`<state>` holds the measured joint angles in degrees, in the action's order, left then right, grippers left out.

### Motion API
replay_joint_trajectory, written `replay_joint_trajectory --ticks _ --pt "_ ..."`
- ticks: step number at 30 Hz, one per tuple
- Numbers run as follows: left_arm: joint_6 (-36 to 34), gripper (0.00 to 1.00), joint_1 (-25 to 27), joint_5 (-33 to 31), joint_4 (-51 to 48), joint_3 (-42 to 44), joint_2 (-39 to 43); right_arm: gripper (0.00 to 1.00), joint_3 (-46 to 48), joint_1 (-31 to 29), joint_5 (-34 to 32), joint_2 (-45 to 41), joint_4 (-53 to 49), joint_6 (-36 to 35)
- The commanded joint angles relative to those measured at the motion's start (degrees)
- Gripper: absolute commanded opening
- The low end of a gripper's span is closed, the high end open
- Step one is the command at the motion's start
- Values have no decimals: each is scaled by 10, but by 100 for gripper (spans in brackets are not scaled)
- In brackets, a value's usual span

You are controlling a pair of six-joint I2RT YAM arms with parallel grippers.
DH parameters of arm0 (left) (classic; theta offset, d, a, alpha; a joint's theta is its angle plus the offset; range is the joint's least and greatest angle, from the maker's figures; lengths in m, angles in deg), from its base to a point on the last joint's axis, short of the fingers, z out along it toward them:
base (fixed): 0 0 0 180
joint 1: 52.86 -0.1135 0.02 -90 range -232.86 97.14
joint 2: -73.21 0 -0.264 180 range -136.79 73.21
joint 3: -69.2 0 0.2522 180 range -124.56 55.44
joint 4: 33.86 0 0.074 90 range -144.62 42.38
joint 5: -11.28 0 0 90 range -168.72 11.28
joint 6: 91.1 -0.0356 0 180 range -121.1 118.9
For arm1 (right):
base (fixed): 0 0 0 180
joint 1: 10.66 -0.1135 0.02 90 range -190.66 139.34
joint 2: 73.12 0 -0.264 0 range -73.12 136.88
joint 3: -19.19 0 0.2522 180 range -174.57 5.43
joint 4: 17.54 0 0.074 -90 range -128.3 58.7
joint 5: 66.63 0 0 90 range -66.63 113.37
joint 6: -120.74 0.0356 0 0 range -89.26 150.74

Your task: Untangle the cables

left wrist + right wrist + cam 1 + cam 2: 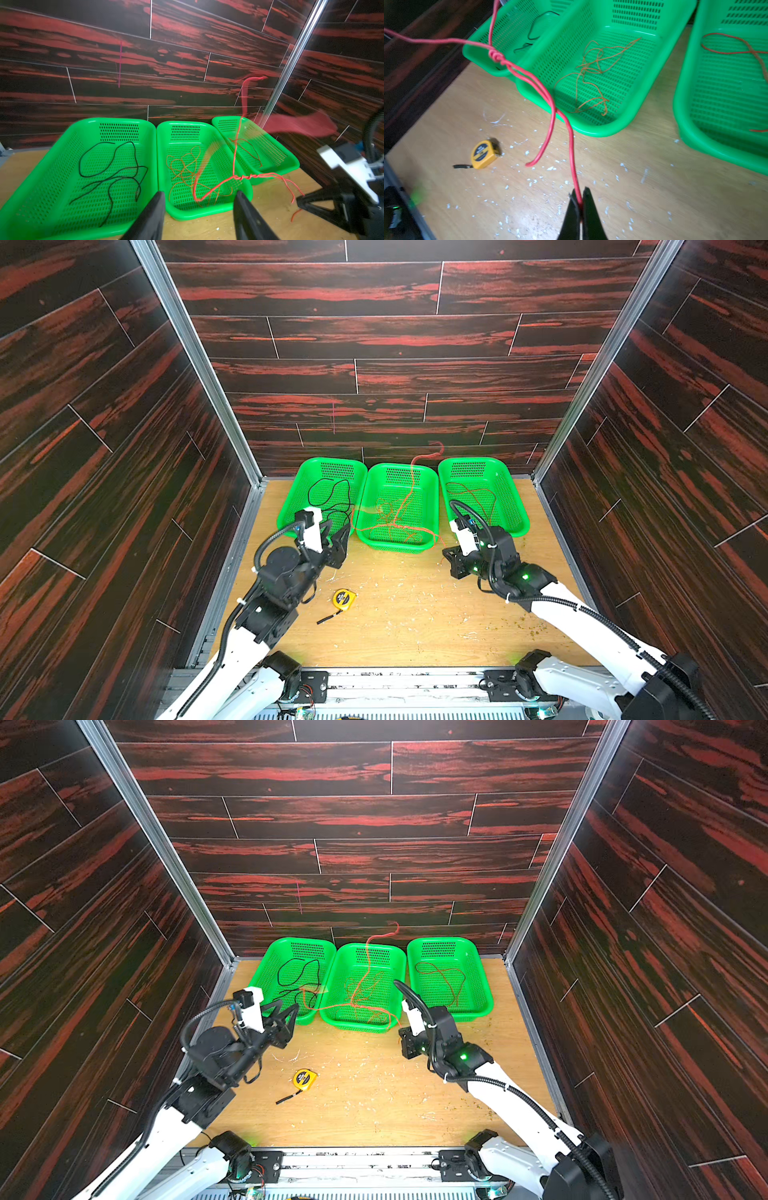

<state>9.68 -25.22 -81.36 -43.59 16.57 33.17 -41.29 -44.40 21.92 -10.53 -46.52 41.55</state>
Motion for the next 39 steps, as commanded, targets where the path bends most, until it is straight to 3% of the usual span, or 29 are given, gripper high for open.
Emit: replay_joint_trajectory --ticks 1,5,8,10,14,19,22,25,29,39 --pt "-59 57 0 9 -46 -9 21 0 -24 -1 -7 3 -46 -12" --pt "-64 51 5 93 -58 -29 9 0 -37 -7 -11 3 -40 -6" --pt "-32 54 18 156 -50 -52 -36 0 -36 -17 -27 1 -12 -4" --pt "-34 57 48 160 -41 -64 -68 0 -36 -27 -30 4 8 -7" --pt "-110 60 109 136 -68 -117 -125 0 -66 -41 -36 36 -12 -12" --pt "-251 67 149 124 -110 -158 -180 0 -99 -46 -22 58 -51 -1" --pt "-279 63 158 130 -108 -164 -207 0 -115 -48 -13 59 -67 12" --pt "-216 55 158 156 -105 -181 -245 0 -120 -55 -24 55 -69 20" --pt "-94 51 159 216 8 -156 -281 0 -116 -76 -69 55 -54 12" --pt "47 54 159 192 115 -126 -329 0 -97 -118 -152 41 3 14"
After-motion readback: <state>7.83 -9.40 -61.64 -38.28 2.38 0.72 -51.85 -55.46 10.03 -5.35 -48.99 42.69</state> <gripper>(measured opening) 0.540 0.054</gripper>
